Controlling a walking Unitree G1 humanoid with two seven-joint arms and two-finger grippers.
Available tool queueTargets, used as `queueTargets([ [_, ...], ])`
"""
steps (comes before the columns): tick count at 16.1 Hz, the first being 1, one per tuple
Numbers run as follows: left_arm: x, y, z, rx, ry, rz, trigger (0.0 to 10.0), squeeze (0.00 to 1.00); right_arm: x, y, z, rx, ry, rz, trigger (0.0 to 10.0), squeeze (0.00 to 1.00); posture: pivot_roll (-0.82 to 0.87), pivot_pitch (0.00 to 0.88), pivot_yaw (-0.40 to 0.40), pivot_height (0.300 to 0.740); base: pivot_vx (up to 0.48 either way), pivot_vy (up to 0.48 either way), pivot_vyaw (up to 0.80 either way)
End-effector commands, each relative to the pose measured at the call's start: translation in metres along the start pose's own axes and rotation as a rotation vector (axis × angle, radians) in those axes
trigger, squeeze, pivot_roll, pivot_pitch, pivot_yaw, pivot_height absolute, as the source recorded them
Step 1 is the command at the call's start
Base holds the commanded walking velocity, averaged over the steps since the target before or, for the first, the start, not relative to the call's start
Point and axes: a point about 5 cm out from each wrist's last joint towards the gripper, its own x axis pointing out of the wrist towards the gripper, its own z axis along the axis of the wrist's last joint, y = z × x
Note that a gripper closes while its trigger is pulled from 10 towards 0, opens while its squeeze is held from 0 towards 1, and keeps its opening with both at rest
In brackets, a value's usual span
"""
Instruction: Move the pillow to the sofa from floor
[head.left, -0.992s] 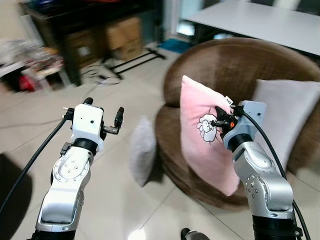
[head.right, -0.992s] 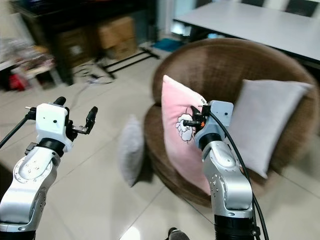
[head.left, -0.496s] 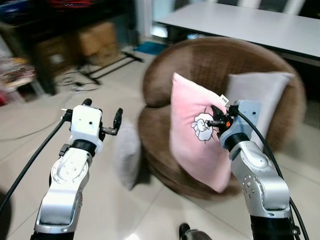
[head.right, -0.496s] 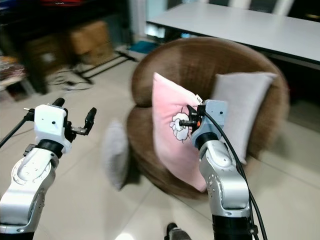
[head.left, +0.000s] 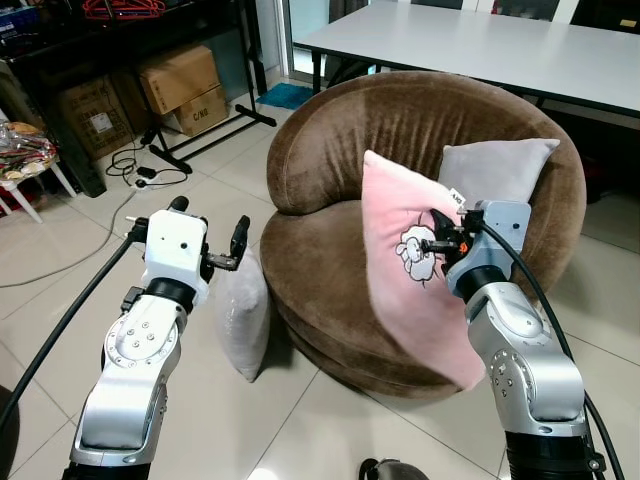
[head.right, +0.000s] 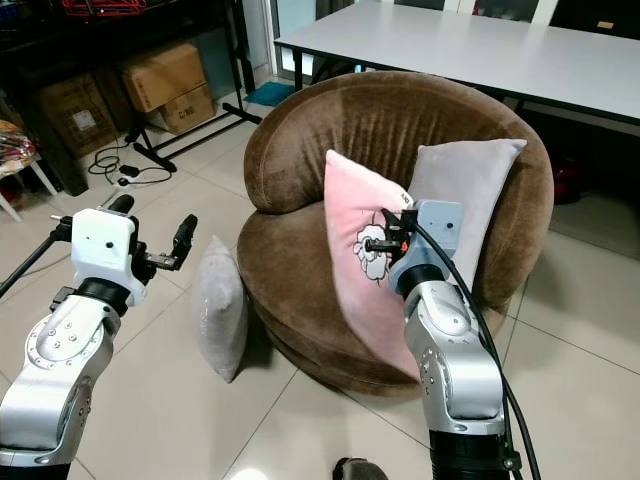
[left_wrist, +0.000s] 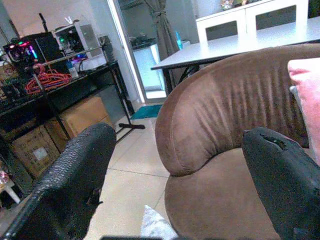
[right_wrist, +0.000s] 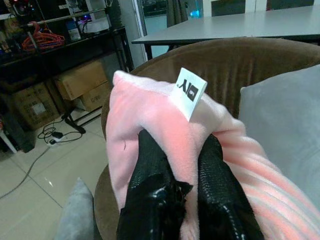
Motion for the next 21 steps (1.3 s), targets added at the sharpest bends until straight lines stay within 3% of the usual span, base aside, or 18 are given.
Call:
queueTargets([
  [1, -0.001, 0.004, 0.001, 0.007, -0.006, 0.006, 10.0, 0.47, 0.002, 0.007, 0.013, -0.015, -0.069, 0.035, 10.0, 0.0, -0.09, 0.0, 0.045, 0.74, 0.24, 0.0, 0.0],
  [21, 0.0, 0.005, 0.002, 0.0, -0.006, 0.011, 10.0, 0.48, 0.006, 0.019, 0.017, -0.04, -0.101, 0.108, 10.0, 0.0, -0.08, 0.0, 0.039, 0.74, 0.308, 0.0, 0.0],
])
